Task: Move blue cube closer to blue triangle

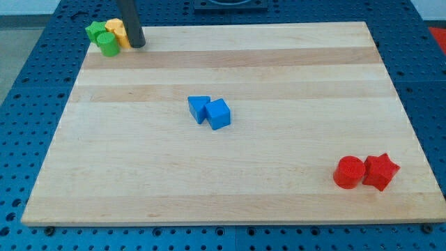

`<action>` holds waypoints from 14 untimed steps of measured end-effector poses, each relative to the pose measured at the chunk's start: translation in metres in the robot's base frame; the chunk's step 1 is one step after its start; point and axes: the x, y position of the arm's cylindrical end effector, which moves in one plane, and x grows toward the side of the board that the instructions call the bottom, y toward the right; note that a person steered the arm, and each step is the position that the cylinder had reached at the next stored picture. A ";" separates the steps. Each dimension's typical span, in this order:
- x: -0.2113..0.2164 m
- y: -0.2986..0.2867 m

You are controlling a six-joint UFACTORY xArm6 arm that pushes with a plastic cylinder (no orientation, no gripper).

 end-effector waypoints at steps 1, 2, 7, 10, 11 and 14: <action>0.007 0.017; 0.022 0.039; 0.044 0.092; 0.090 0.140; 0.107 0.203; 0.175 0.224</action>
